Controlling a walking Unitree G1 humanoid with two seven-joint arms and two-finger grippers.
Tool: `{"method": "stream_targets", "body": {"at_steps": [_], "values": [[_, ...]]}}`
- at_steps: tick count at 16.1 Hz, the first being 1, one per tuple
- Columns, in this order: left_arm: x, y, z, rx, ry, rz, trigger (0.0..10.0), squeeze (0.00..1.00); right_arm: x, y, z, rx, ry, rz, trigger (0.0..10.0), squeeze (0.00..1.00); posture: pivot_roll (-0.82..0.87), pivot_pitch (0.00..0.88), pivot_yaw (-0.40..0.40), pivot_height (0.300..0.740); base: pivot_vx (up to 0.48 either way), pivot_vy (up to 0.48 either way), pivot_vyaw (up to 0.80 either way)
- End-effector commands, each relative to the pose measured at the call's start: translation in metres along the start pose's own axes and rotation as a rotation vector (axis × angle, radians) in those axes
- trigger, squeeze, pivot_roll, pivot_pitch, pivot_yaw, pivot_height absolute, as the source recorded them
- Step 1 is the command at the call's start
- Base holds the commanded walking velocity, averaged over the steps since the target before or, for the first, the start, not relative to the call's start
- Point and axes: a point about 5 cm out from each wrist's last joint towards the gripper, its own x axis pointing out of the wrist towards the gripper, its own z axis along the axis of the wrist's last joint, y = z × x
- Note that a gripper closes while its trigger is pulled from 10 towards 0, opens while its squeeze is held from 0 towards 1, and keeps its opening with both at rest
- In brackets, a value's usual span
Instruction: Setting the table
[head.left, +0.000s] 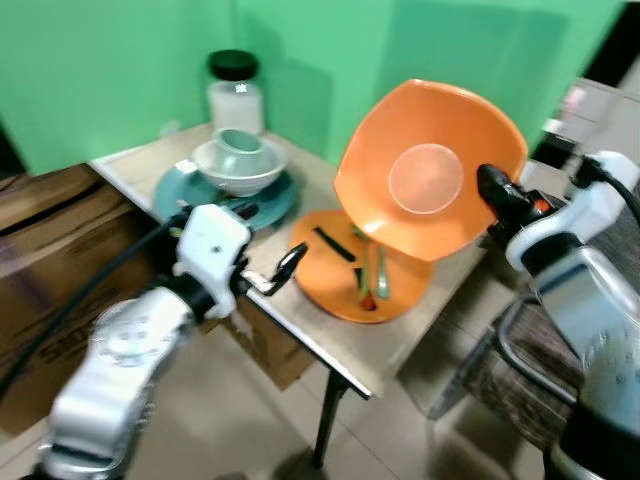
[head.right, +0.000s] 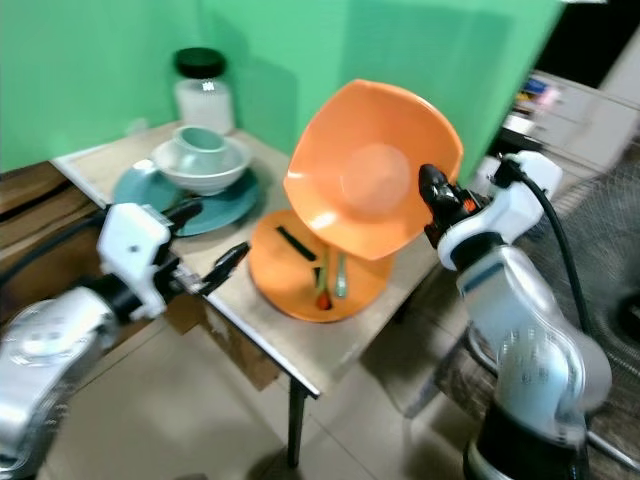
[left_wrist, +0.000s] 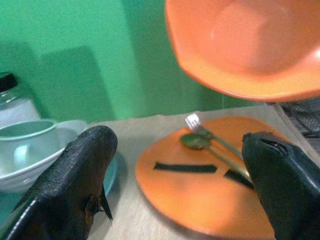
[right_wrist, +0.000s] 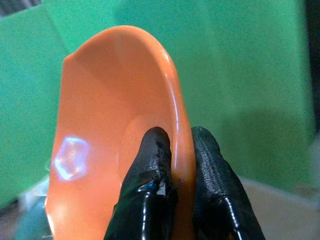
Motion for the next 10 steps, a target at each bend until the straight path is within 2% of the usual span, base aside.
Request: {"method": "stream_targets", "body": {"at_steps": [1, 3, 4, 6, 7, 10], "values": [[0.004, 0.0, 0.001, 0.013, -0.003, 0.06, 10.0, 0.0, -0.004, 0.002, 0.003, -0.069, -0.052, -0.007, 10.0, 0.0, 0.07, 0.0, -0.07, 0.74, 0.0, 0.0, -0.51], [0.004, -0.002, -0.003, 0.037, 0.008, 0.114, 10.0, 0.0, -0.01, -0.001, -0.001, -0.057, -0.063, -0.051, 10.0, 0.0, 0.06, 0.0, -0.067, 0.74, 0.0, 0.0, -0.8], [0.003, -0.004, -0.005, 0.052, 0.013, 0.126, 10.0, 0.0, -0.015, -0.002, -0.002, -0.083, -0.077, -0.061, 10.0, 0.0, 0.07, 0.0, -0.081, 0.74, 0.0, 0.0, -0.8], [-0.001, -0.001, -0.009, 0.07, 0.028, 0.171, 10.0, 0.0, -0.019, -0.004, -0.006, -0.132, -0.1, -0.083, 10.0, 0.0, 0.08, 0.0, -0.092, 0.74, 0.0, 0.0, 0.0], [-0.002, 0.001, -0.009, 0.073, 0.024, 0.193, 10.0, 0.0, -0.018, -0.007, -0.008, -0.194, -0.142, -0.134, 10.0, 0.0, 0.09, 0.0, -0.094, 0.74, 0.0, 0.0, 0.0], [0.0, 0.003, -0.008, 0.086, 0.009, 0.217, 10.0, 0.0, -0.018, -0.01, -0.02, -0.206, -0.112, -0.164, 10.0, 0.0, 0.07, 0.0, -0.084, 0.74, 0.0, 0.0, -0.8]]}}
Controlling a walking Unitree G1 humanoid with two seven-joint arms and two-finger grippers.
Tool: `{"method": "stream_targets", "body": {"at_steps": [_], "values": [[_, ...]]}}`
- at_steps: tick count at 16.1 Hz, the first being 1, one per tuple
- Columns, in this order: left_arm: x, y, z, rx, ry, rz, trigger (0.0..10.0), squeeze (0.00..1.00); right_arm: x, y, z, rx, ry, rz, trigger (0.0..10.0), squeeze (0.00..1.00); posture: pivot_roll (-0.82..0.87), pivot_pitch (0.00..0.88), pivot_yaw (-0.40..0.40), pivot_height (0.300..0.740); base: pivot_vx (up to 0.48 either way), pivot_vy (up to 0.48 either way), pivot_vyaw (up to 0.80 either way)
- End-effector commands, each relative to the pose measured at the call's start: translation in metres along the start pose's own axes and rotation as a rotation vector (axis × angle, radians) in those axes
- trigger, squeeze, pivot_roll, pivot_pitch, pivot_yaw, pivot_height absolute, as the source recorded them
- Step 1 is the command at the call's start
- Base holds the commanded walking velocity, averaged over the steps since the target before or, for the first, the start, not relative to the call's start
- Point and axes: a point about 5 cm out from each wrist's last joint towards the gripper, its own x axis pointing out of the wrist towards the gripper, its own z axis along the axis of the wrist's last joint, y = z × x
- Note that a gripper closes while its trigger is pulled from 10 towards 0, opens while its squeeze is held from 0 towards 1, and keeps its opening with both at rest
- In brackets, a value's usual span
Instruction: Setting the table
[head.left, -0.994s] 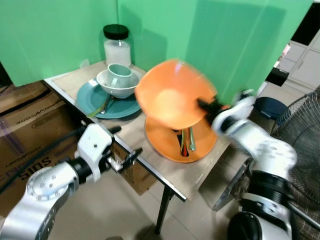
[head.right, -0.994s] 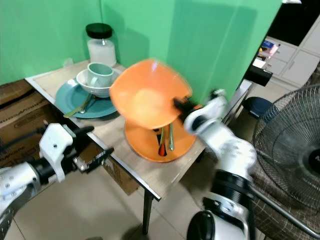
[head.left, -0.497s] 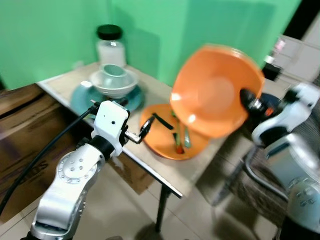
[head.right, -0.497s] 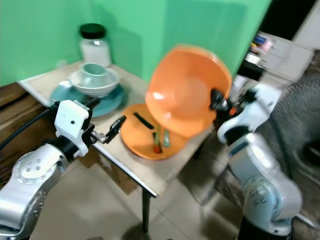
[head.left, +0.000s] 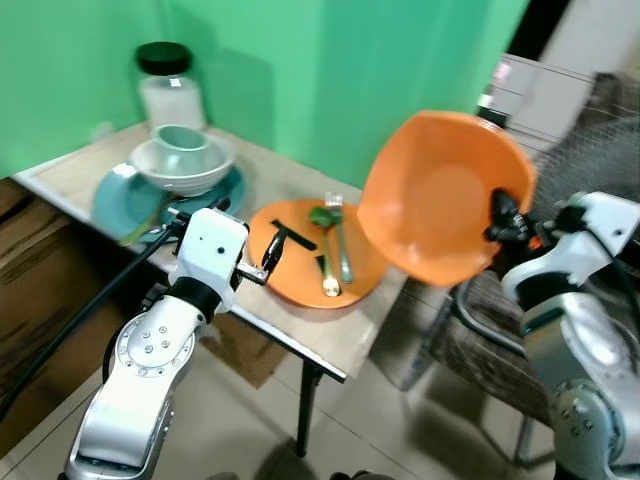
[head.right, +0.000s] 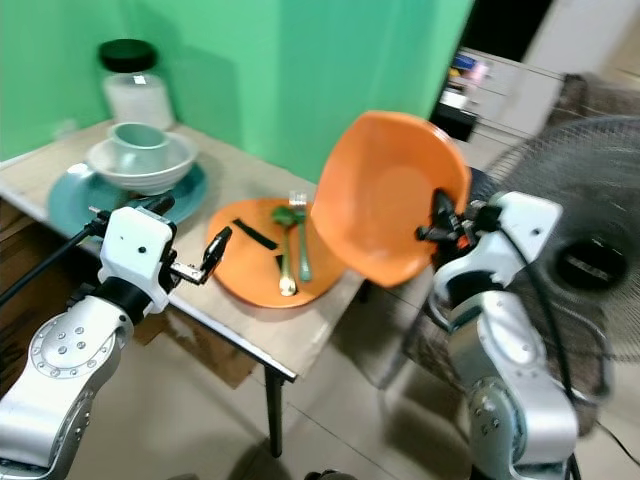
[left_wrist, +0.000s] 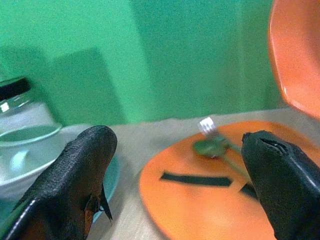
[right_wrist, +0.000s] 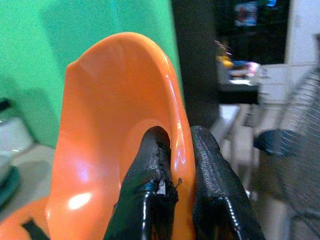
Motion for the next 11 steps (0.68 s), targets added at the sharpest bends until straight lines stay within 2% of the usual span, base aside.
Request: {"method": "stream_targets", "body": {"at_steps": [1, 4, 6, 11], "values": [[0.001, -0.003, -0.002, 0.002, -0.001, 0.002, 10.0, 0.0, -0.002, -0.003, 0.003, -0.02, -0.037, -0.013, 10.0, 0.0, 0.07, 0.0, -0.084, 0.74, 0.0, 0.0, -0.8], [0.003, -0.009, -0.007, -0.017, 0.033, -0.004, 10.0, 0.0, 0.004, 0.001, -0.006, 0.0, -0.032, 0.028, 10.0, 0.0, 0.09, 0.0, -0.102, 0.74, 0.0, 0.0, -0.8], [0.007, -0.001, -0.009, -0.005, 0.052, 0.04, 10.0, 0.0, 0.009, 0.005, -0.01, -0.006, -0.013, 0.037, 10.0, 0.0, 0.07, 0.0, -0.092, 0.74, 0.0, 0.0, -0.8], [0.007, 0.006, -0.01, -0.002, 0.054, 0.083, 10.0, 0.0, 0.012, 0.005, -0.019, -0.038, 0.024, 0.026, 10.0, 0.0, 0.09, 0.0, -0.104, 0.74, 0.0, 0.0, -0.8]]}}
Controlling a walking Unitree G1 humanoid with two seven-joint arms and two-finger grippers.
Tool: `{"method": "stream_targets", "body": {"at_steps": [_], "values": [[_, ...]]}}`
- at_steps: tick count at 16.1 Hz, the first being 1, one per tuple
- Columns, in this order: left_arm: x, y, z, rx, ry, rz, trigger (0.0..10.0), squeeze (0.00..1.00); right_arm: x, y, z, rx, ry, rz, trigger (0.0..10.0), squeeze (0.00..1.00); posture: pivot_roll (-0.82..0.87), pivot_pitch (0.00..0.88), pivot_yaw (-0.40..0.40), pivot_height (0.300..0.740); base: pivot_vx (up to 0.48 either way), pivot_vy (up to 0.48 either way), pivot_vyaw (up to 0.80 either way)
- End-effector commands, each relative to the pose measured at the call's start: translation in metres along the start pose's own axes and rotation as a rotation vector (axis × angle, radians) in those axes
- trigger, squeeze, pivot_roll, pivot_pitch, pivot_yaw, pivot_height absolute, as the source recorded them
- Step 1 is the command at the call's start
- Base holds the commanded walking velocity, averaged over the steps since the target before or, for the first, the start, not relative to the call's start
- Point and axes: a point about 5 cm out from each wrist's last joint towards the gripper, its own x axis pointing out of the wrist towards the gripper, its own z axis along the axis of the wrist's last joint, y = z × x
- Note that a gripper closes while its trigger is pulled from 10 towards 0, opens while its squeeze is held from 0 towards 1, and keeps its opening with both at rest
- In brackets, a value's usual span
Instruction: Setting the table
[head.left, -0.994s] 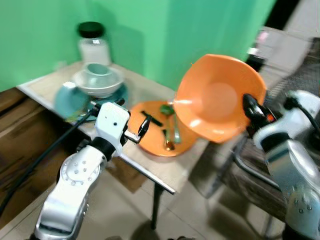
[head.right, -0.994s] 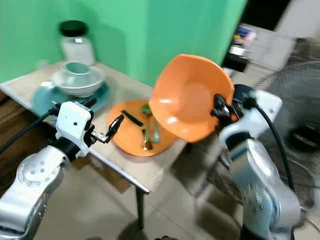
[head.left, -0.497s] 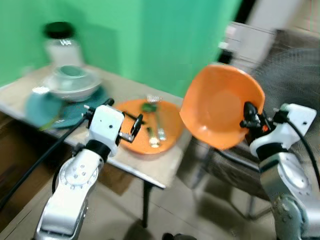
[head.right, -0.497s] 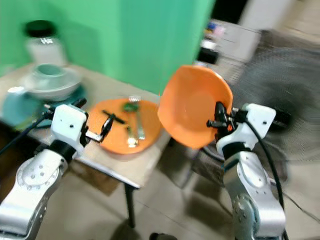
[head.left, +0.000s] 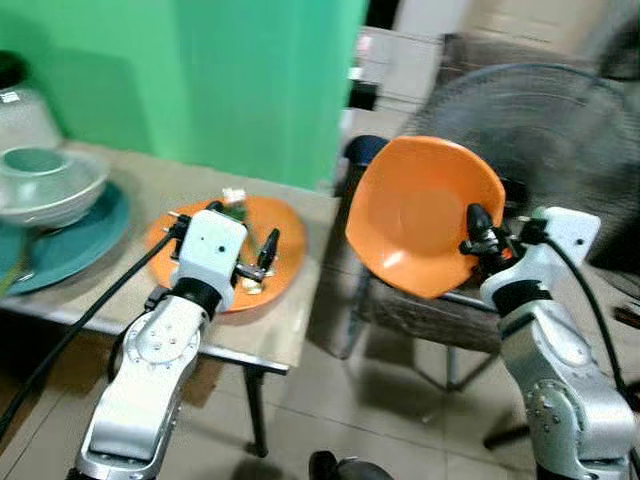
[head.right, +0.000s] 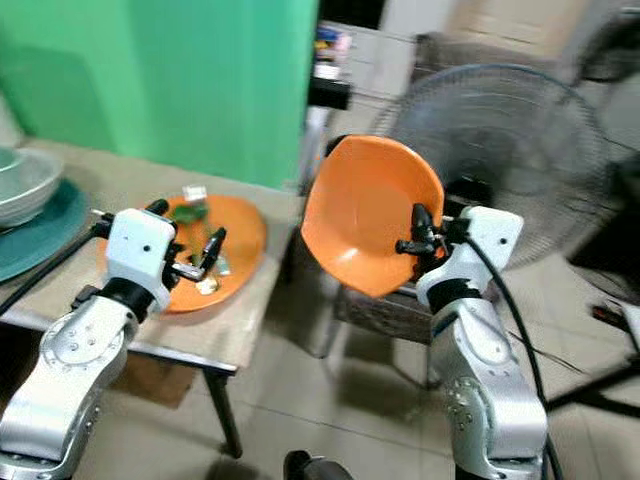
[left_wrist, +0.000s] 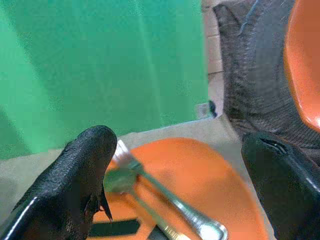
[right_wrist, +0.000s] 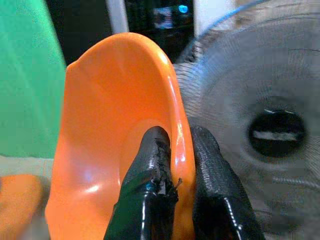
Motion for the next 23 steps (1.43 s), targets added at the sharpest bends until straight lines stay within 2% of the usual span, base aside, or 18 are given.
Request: {"method": "stream_targets", "body": {"at_steps": [1, 3, 6, 9, 12, 15, 17, 20, 23], "values": [[0.003, 0.0, 0.002, -0.001, -0.004, 0.009, 10.0, 0.0, 0.002, -0.003, 0.004, -0.013, -0.021, -0.02, 10.0, 0.0, 0.09, 0.0, -0.102, 0.74, 0.0, 0.0, -0.8], [0.006, 0.0, 0.003, -0.02, 0.004, -0.001, 10.0, 0.0, 0.003, -0.001, 0.002, 0.036, 0.015, -0.013, 10.0, 0.0, 0.08, 0.0, -0.095, 0.74, 0.0, 0.0, -0.8], [0.009, 0.0, -0.001, 0.0, 0.004, -0.011, 10.0, 0.0, 0.0, -0.002, -0.001, 0.073, 0.037, -0.015, 10.0, 0.0, 0.07, 0.0, -0.083, 0.74, 0.0, 0.0, -0.8], [0.013, 0.002, 0.003, -0.026, -0.009, -0.001, 10.0, 0.0, 0.0, -0.008, 0.002, 0.077, 0.029, -0.051, 10.0, 0.0, 0.06, 0.0, -0.081, 0.74, 0.0, 0.0, -0.8], [0.01, 0.002, 0.002, -0.035, -0.007, -0.008, 10.0, 0.0, -0.002, -0.016, -0.007, 0.163, 0.079, -0.105, 10.0, 0.0, 0.07, 0.0, -0.084, 0.74, 0.0, 0.0, -0.8], [0.011, 0.005, 0.002, -0.042, -0.012, -0.005, 10.0, 0.0, 0.002, -0.022, -0.006, 0.218, 0.071, -0.153, 10.0, 0.0, 0.07, 0.0, -0.086, 0.74, 0.0, 0.0, -0.8], [0.012, 0.006, 0.003, -0.056, -0.019, -0.005, 10.0, 0.0, 0.004, -0.023, -0.001, 0.223, 0.055, -0.154, 10.0, 0.0, 0.07, 0.0, -0.085, 0.74, 0.0, 0.0, -0.8], [0.015, 0.008, 0.004, -0.065, -0.02, -0.006, 10.0, 0.0, 0.003, -0.02, 0.008, 0.173, 0.034, -0.125, 10.0, 0.0, 0.07, 0.0, -0.081, 0.74, 0.251, 0.0, -0.8], [0.013, 0.009, 0.004, -0.06, -0.022, -0.013, 10.0, 0.0, 0.001, -0.019, 0.003, 0.165, 0.053, -0.119, 10.0, 0.0, 0.08, 0.0, -0.082, 0.74, 0.26, 0.0, -0.8]]}}
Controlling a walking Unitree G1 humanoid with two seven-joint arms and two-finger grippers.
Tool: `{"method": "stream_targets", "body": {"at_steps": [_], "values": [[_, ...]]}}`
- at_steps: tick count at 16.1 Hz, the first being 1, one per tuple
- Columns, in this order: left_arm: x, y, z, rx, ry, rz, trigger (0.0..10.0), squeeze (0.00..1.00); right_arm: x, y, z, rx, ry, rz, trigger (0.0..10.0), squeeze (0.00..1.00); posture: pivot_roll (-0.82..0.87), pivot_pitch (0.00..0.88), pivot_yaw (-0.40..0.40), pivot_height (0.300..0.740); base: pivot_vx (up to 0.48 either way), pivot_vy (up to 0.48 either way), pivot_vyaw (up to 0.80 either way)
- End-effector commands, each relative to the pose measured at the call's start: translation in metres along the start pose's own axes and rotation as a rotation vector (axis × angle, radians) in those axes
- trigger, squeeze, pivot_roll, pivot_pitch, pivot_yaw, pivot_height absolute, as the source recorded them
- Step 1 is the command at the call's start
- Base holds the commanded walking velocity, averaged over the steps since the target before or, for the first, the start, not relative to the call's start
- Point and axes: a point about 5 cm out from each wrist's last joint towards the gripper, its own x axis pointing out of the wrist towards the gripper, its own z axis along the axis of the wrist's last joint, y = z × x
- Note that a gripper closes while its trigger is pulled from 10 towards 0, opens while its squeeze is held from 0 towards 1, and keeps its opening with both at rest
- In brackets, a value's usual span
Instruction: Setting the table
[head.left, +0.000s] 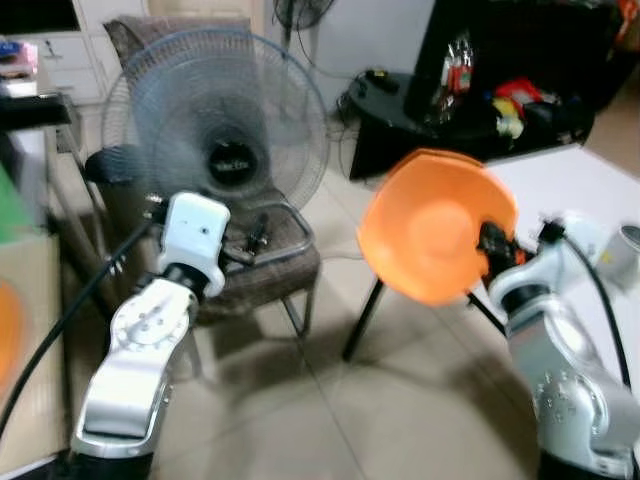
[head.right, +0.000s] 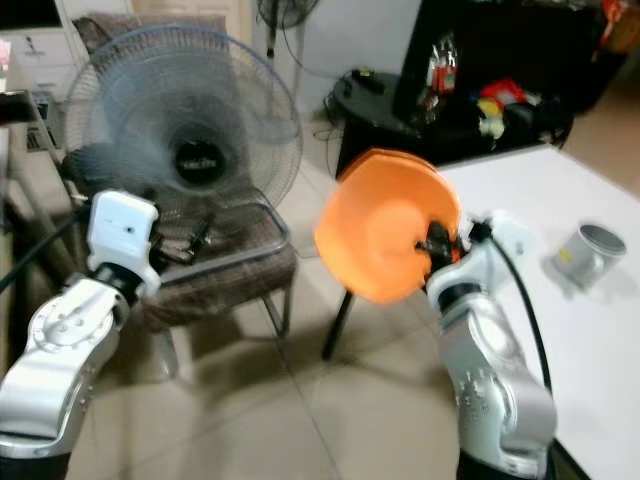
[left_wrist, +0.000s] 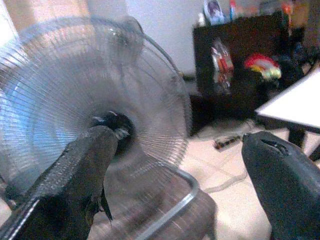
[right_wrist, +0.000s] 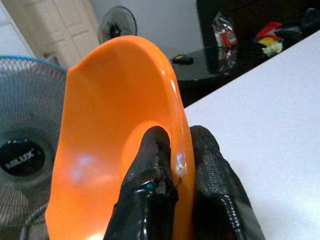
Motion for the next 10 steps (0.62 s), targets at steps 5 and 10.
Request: {"method": "stream_targets", "body": {"at_steps": [5, 10], "values": [[0.006, 0.003, 0.008, 0.008, -0.025, -0.04, 10.0, 0.0, -0.005, 0.003, 0.0, 0.008, -0.023, -0.015, 10.0, 0.0, 0.06, 0.0, -0.054, 0.74, 0.261, 0.0, -0.8], [0.008, 0.002, 0.006, 0.003, -0.017, -0.066, 10.0, 0.0, -0.014, 0.006, -0.002, 0.001, -0.022, -0.02, 10.0, 0.0, 0.04, 0.0, -0.036, 0.74, 0.149, 0.0, -0.8]]}}
